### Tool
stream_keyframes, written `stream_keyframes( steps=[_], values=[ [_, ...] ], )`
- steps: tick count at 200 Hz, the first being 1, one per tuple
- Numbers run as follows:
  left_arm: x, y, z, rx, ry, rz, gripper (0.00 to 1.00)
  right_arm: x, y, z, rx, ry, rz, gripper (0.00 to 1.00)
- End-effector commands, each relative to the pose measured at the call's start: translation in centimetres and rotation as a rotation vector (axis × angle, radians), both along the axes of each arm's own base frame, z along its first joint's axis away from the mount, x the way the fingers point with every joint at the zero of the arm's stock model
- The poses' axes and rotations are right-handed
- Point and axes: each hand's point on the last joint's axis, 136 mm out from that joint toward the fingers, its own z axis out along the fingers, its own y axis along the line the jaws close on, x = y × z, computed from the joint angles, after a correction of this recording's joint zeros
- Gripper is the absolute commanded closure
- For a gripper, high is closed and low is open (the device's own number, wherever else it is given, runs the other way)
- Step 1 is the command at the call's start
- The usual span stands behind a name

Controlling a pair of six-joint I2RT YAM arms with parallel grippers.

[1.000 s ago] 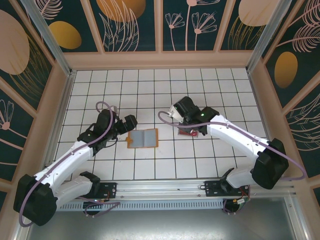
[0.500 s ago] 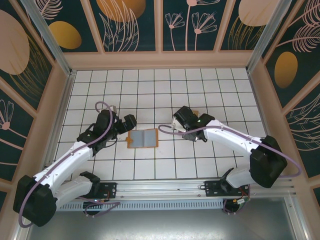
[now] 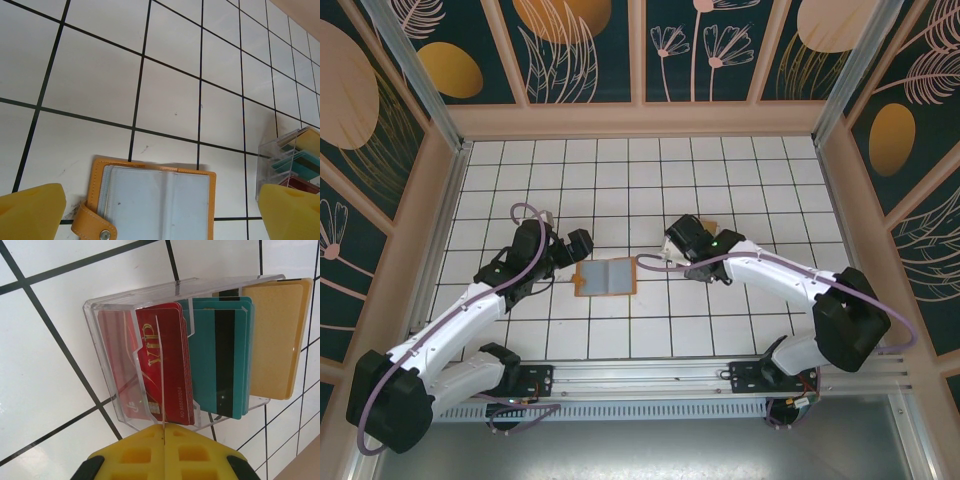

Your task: Take the credit cards out of the card holder

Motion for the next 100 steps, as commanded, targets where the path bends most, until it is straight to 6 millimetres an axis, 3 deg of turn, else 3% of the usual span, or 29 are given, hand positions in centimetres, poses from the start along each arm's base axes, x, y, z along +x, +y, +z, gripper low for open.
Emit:
stream_keyframes(
  steps=[1, 29, 45, 76, 100],
  values=[
    [0.5, 0.1, 0.4, 0.014, -0.030, 0.001, 0.01, 0.1, 0.2, -0.6, -0.021, -0.002, 0.022, 1.00],
    [0.4, 0.2, 0.3, 0.015, -0.030, 0.001, 0.02, 1.0, 0.4, -0.5, -0.020, -0.032, -0.002, 0.98],
    [0.4, 0.2, 0.3, 0.015, -0.031, 0.003, 0.01, 1.8, 0.4, -0.3, -0.014, -0.059, -0.033, 0.79],
    [0.4, 0.3, 0.4, 0.017, -0.033, 0.003, 0.02, 3.3, -0.2, -0.6, -0.011, -0.098, -0.109, 0.76],
    [0.4, 0.3, 0.4, 0.018, -0.033, 0.004, 0.01, 4.5, 0.0, 0.5, 0.053, -0.128, -0.190, 0.76]
  ],
)
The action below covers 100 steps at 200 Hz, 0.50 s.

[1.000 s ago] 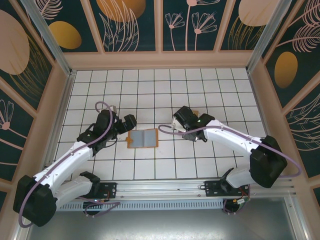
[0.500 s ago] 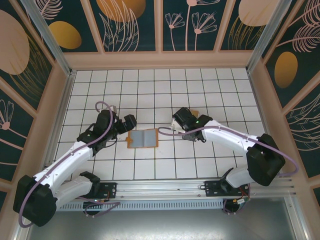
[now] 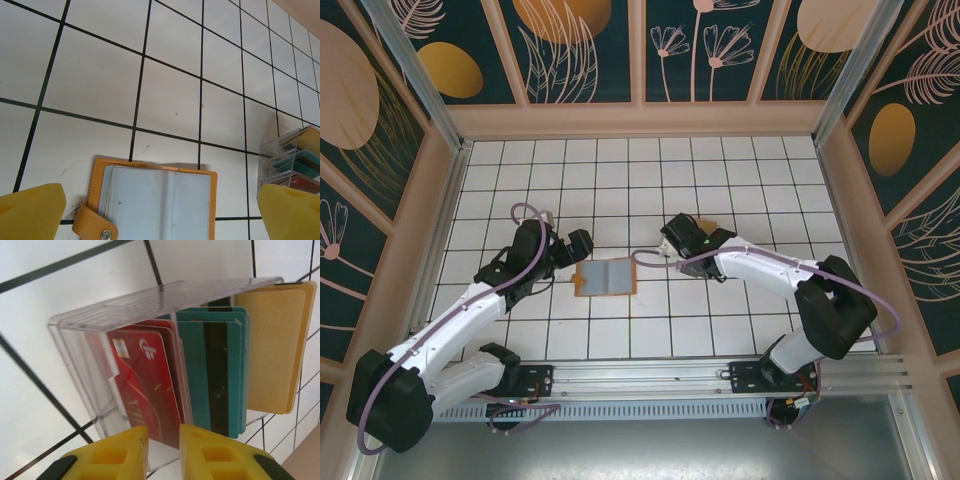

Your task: Take the credit cards out of the card holder

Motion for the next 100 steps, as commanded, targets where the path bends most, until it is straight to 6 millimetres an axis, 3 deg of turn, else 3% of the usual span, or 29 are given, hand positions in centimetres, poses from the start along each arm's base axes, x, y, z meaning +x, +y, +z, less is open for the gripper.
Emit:
stream_keyframes(
  steps=[1, 47, 100],
  values=[
    [0.4, 0.3, 0.5, 0.015, -0.033, 0.007, 0.01, 2.2, 0.3, 1.9, 0.076, -0.081, -0.104, 0.76],
    [0.7, 0.1, 0.4, 0.024, -0.024, 0.001, 0.01, 2.7, 2.2, 4.8, 0.271, -0.101, -0.198, 0.76],
    [0.6, -0.2, -1.2, 0.039, 0.033, -0.012, 0.01, 2.4, 8.1, 9.0, 0.796, 0.002, -0.402, 0.71]
  ],
)
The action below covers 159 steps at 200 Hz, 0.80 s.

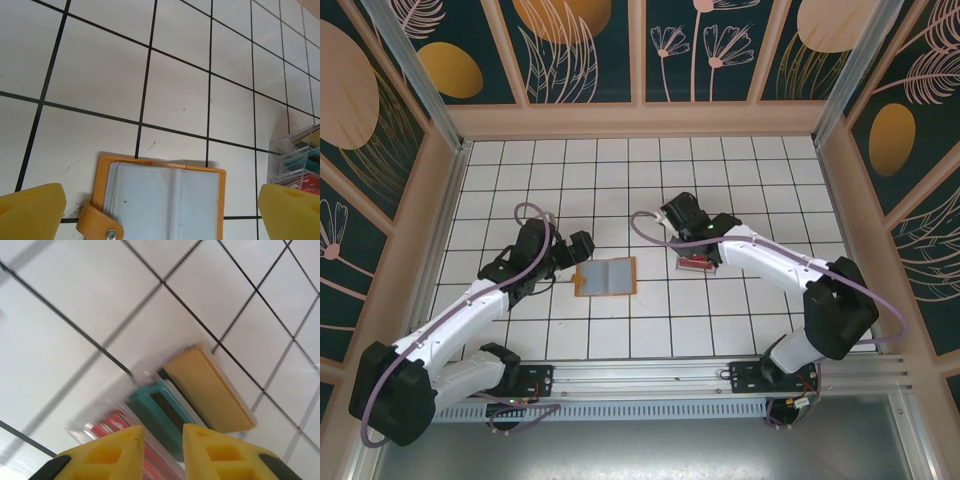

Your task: Take the credit cards out of the card holder

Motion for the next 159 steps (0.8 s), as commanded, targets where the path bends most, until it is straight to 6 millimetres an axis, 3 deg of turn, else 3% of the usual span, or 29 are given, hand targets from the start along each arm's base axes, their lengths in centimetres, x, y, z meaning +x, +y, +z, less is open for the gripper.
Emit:
stream_keyframes(
  steps=[1, 37, 65, 110, 159],
  values=[
    [0.5, -0.2, 0.2, 0.015, -0.007, -0.010, 0.01, -0.1, 3.9, 3.6, 0.359, 0.036, -0.107, 0.71],
    [0.4, -0.9, -0.7, 0.009, 0.034, -0.047, 0.06, -0.8, 6.6, 2.9, 0.627, 0.137, -0.225, 0.71],
    [-0.1, -1.8, -1.9, -0.010, 0.089, -0.093, 0.21, -2.3, 8.6, 0.6, 0.744, 0.242, -0.259, 0.72],
    [-0.5, -2.5, -3.7, -0.008, 0.163, -0.127, 0.41, -4.7, 11.5, -3.4, 0.734, 0.359, -0.267, 0.77],
    [-1.1, -3.1, -5.9, 0.000, 0.246, -0.166, 0.52, -5.4, 11.8, -7.5, 0.661, 0.421, -0.324, 0.88]
  ],
)
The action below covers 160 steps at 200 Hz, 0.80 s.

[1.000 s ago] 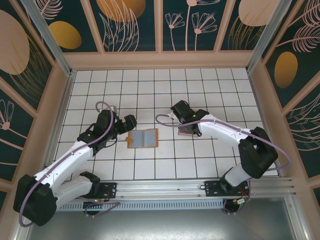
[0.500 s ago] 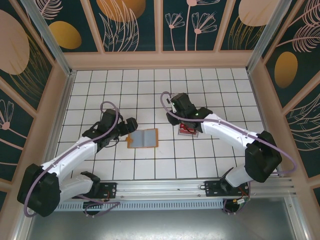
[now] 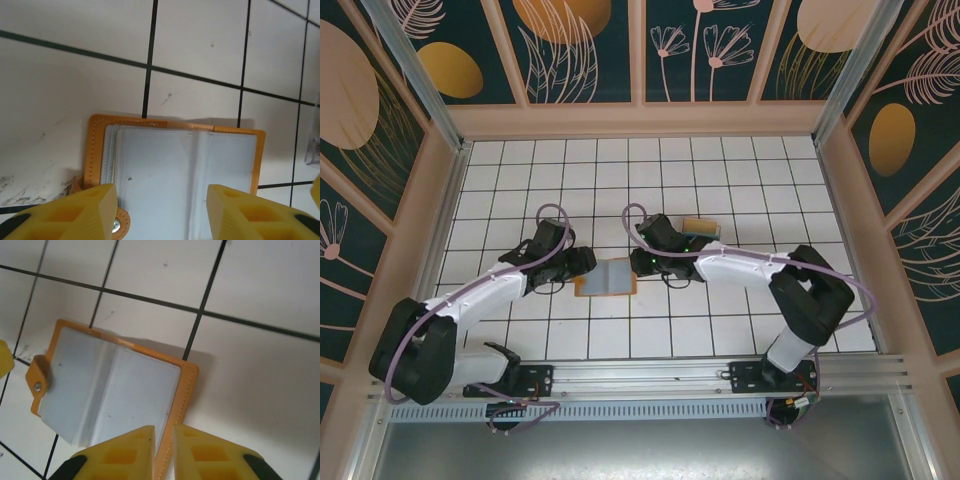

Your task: Take the credit cards out of the card holder

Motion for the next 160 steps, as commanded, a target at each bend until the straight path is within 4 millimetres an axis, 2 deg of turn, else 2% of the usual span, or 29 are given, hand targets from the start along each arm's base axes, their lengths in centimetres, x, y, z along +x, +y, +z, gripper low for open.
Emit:
stream_keyframes(
  steps=[1, 84, 115, 160],
  values=[
    [0.1, -0.8, -0.1, -0.013, 0.026, -0.039, 0.53, -0.2, 0.4, -1.3, 0.009, 0.036, -0.025, 0.88],
    [-0.4, -0.6, -2.4, 0.032, 0.102, -0.057, 0.54, -1.1, 0.8, -4.8, -0.053, 0.099, -0.010, 1.00],
    [-0.4, -0.6, -2.9, 0.042, 0.114, -0.062, 0.54, -1.3, 0.6, -5.9, -0.082, 0.121, -0.013, 1.00],
    [-0.7, -0.1, -4.0, 0.080, 0.151, -0.061, 0.54, -1.4, 0.6, -6.2, -0.089, 0.128, -0.016, 1.00]
  ],
)
